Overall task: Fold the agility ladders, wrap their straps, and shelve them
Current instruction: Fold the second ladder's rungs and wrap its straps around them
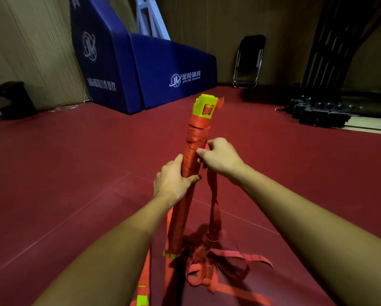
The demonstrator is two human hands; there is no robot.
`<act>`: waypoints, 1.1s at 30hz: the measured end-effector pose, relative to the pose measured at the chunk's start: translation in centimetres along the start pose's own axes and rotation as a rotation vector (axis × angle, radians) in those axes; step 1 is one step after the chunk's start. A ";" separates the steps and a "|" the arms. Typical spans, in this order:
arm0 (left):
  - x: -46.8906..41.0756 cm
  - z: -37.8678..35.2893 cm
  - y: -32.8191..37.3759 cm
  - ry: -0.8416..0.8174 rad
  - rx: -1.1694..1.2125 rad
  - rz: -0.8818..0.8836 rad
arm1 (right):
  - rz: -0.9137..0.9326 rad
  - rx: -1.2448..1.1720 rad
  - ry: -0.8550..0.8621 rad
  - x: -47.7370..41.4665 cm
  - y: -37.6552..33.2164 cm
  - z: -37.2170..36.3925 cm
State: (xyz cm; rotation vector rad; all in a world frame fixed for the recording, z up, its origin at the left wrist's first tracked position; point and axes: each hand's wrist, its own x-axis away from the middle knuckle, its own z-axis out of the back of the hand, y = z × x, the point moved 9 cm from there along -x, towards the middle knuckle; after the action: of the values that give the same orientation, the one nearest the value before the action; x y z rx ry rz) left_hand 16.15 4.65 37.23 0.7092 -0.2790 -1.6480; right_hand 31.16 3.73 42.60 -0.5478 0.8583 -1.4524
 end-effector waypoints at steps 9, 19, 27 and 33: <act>0.8 0.0 1.8 -0.018 -0.095 -0.023 | -0.027 0.063 0.172 0.9 0.4 0.5; 0.3 -3.3 1.9 -0.437 0.462 -0.004 | 0.095 0.057 0.200 1.0 -0.1 1.7; -0.7 -2.2 1.1 -0.173 0.248 -0.020 | 0.096 0.217 0.213 1.0 0.5 0.4; -0.6 -1.6 1.9 -0.140 0.144 -0.052 | 0.046 0.118 0.321 1.2 0.6 2.0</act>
State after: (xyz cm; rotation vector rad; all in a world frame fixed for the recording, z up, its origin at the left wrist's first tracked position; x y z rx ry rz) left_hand 18.72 5.18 37.21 0.7142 -0.4869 -1.7426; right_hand 32.95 2.23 43.16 -0.2065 1.0209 -1.5609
